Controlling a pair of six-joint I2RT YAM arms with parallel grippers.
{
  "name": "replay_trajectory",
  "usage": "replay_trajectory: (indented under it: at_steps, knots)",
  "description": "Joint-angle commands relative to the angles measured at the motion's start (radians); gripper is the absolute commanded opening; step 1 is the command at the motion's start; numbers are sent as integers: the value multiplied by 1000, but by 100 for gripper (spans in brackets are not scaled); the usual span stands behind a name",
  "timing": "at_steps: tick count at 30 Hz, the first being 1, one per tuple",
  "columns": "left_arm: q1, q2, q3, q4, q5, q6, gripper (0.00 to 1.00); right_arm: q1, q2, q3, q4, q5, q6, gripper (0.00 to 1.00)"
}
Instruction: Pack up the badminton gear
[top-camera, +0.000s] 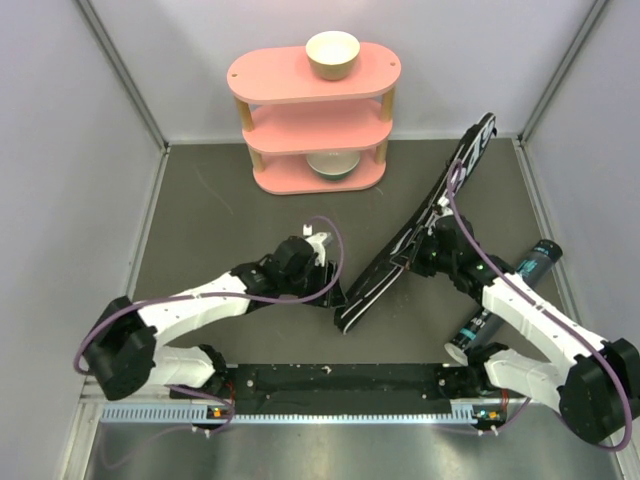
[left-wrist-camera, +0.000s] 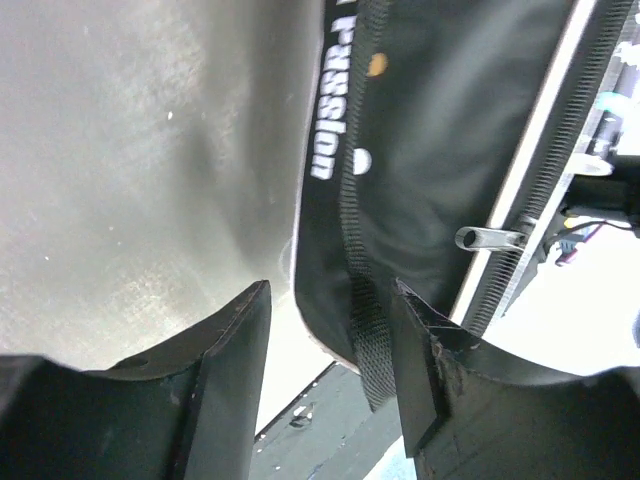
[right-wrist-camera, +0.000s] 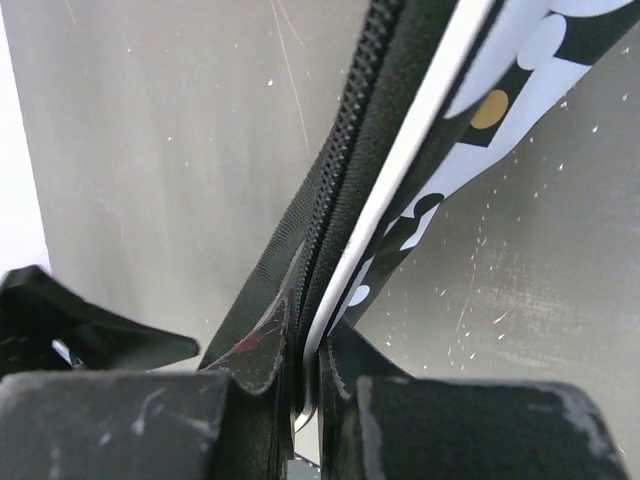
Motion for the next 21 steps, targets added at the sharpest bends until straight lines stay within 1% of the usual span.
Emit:
replay_trajectory:
  at_steps: [1,3,4,6,7,8,9,10,12,13,14,16,19,21]
  knots:
    - [3,-100,43,-46,-17,99,58,-5,9,102,32,-3,-100,0]
    - [3,-114,69,-80,-25,133,62,-6,18,120,21,-7,-131,0]
    - [3,-126,78,-84,-29,142,61,-5,21,125,18,-10,-142,0]
    - [3,-137,92,-69,-10,179,58,-8,23,143,6,-19,-172,0]
    - [3,-139,93,-28,45,196,51,-6,27,155,0,-25,-183,0]
    - [3,-136,96,0,91,226,47,-6,33,162,-14,-30,-201,0]
    - [3,-120,104,20,136,239,46,-8,35,168,-21,-38,-208,0]
    - [4,-110,119,67,249,254,52,-6,39,175,-25,-44,-220,0]
    - [3,-68,133,113,340,280,64,-6,42,180,-28,-71,-232,0]
    - [4,-50,148,136,401,286,67,-6,42,182,-28,-79,-235,0]
    - [3,-30,161,136,418,309,72,-6,44,183,-29,-99,-243,0]
    - [4,28,213,95,417,339,73,-6,44,186,-28,-113,-252,0]
    - [19,96,254,119,470,348,71,-6,36,183,-29,-119,-267,0]
    - [23,151,279,129,532,340,69,-6,32,180,-29,-125,-271,0]
